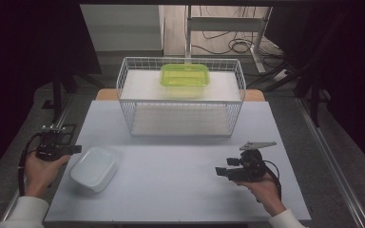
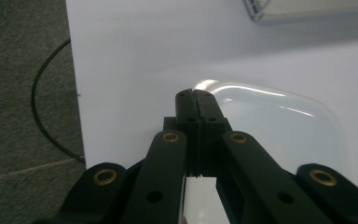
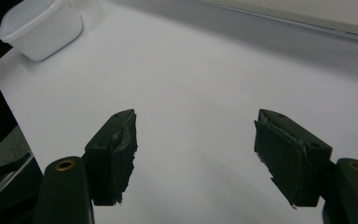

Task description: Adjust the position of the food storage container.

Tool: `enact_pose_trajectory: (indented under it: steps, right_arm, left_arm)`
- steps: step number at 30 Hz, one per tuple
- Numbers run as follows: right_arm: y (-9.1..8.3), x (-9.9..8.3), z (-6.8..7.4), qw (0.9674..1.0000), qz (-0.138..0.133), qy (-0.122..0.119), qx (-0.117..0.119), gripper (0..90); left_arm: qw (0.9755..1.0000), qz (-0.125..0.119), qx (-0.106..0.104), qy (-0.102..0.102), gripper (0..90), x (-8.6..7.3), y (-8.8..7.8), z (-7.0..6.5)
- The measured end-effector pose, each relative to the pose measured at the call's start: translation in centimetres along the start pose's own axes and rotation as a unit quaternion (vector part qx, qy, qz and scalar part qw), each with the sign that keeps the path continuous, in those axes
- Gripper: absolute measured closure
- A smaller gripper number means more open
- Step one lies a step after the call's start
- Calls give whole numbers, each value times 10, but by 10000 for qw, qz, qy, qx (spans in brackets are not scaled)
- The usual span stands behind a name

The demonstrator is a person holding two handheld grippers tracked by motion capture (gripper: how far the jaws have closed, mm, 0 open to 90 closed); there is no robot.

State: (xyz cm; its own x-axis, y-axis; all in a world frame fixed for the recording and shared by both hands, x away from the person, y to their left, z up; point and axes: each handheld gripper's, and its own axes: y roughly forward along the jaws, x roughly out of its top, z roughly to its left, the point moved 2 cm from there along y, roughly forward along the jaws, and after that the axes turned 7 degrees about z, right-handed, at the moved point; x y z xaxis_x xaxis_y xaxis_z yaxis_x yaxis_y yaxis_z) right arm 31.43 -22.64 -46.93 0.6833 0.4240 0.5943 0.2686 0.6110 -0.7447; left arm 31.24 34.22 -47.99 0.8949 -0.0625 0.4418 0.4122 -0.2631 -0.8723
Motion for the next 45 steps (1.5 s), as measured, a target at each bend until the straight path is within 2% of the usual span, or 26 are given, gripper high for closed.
enact_pose_trajectory:
  steps: [7, 10, 12, 14, 18, 24, 29, 34, 38, 40, 43, 45]
  right_arm:
    - [0, -1, 0, 10000, 39, -12, -31, 293]
    - [0, -1, 0, 10000, 41, 4, -21, 293]
    - [0, -1, -1, 10000, 30, 17, -29, 293]
    - [0, -1, -1, 10000, 20, 35, -37, 293]
    - [1, -1, 1, 10000, 42, 52, -34, 293]
    - [1, -1, 1, 10000, 53, 64, -36, 293]
    - [1, -1, 0, 9999, 57, 77, -49, 293]
    - [1, -2, 0, 9999, 54, 78, -55, 293]
    - [1, -2, -1, 9999, 79, 98, -55, 293]
    - [1, -2, -1, 9999, 78, 103, -58, 293]
    - [0, -2, -1, 9999, 54, 97, -61, 293]
    - [0, -2, -1, 9999, 51, 100, -62, 293]
  left_arm:
    - [9990, 423, 138, 91, 899, 11, 21, 8]
    - [9986, 499, 116, 126, 898, 11, 26, 8]
    - [9980, 580, 74, 229, 898, 10, 30, 6]
    - [9980, 571, 97, 258, 898, 10, 32, 4]
    - [9978, 590, 0, 310, 899, 11, 34, -1]
    - [9967, 595, -186, 525, 899, 18, 39, -22]
    - [9935, 702, -219, 872, 898, 23, 44, -43]
    - [9916, 719, -290, 1039, 898, 25, 47, -55]
    - [9932, 572, -294, 972, 898, 24, 41, -56]
    - [9955, 427, -303, 790, 897, 21, 30, -50]
    - [9977, 284, -279, 544, 898, 12, 14, -38]
    - [9990, 317, -20, 318, 897, 1, 1, -27]
